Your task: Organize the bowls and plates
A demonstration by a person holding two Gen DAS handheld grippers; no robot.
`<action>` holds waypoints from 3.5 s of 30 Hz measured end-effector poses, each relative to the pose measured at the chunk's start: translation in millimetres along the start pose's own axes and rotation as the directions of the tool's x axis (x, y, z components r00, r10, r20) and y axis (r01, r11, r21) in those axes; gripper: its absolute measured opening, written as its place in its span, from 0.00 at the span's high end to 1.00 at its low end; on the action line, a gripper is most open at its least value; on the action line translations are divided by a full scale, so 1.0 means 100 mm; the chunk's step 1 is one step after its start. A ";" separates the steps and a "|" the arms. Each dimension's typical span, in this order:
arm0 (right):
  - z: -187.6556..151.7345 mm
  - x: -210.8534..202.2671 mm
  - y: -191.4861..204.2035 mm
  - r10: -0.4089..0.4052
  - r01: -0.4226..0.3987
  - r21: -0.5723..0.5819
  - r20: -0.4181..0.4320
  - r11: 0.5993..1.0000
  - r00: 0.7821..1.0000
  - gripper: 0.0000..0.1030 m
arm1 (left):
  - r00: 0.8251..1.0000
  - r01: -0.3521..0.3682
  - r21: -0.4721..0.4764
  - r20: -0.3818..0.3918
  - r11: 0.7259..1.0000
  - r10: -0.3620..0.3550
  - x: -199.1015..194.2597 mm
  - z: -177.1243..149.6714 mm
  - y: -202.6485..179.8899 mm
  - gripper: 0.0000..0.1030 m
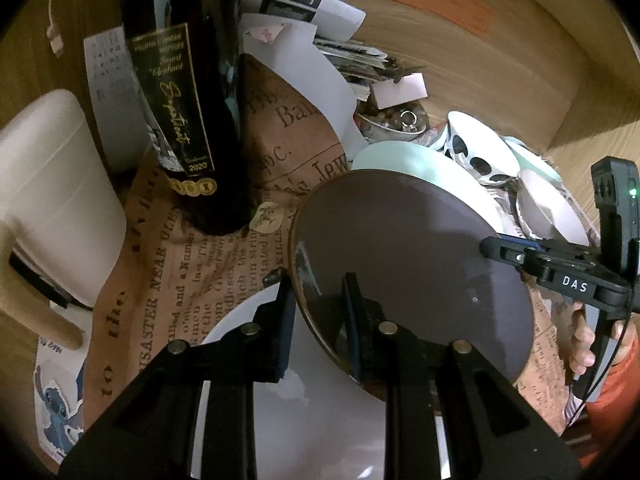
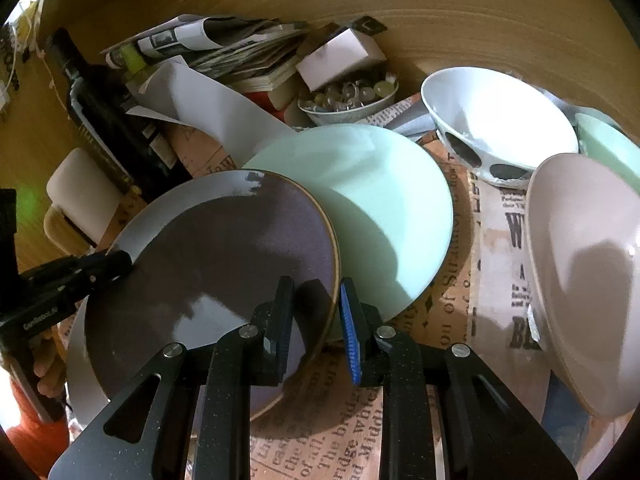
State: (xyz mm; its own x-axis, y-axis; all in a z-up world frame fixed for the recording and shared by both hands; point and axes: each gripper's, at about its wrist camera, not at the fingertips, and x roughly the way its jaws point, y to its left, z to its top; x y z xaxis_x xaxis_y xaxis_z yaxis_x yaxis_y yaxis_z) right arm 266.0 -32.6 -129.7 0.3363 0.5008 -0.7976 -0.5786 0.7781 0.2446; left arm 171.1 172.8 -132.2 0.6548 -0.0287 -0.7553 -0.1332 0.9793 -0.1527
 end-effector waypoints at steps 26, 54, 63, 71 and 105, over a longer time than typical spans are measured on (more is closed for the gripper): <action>-0.16 -0.54 0.05 0.017 -0.017 0.005 0.100 1.000 0.995 0.80 | 0.997 -0.021 -0.014 0.076 1.000 0.022 -0.37 -0.10 -0.28 0.78; -0.62 -1.31 -0.28 -0.034 0.021 0.068 0.194 0.997 0.980 0.80 | 0.990 0.040 0.057 0.134 0.998 -0.048 -0.70 -0.22 -1.07 0.78; -0.82 -1.46 -0.42 -0.061 0.041 0.102 0.193 0.994 0.979 0.80 | 0.992 0.063 0.079 0.109 0.995 -0.071 -0.62 -0.32 -1.31 0.78; -0.98 -1.49 -0.59 -0.081 0.056 0.146 0.167 0.988 0.983 0.80 | 0.993 0.084 0.097 0.073 0.992 -0.091 -0.51 -0.40 -1.47 0.78; -1.24 -1.33 -0.95 -0.123 0.101 0.233 0.086 0.967 0.989 0.79 | 0.988 0.127 0.096 -0.105 0.987 -0.117 0.07 -0.56 -1.72 0.76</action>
State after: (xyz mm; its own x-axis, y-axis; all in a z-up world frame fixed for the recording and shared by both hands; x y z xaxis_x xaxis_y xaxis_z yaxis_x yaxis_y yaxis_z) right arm 184.2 -219.7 -114.8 0.4675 0.4316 -0.7715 -0.3531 0.8912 0.2847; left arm 157.2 -6.8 -147.2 0.5837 -0.1637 -0.7953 0.0227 0.9824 -0.1855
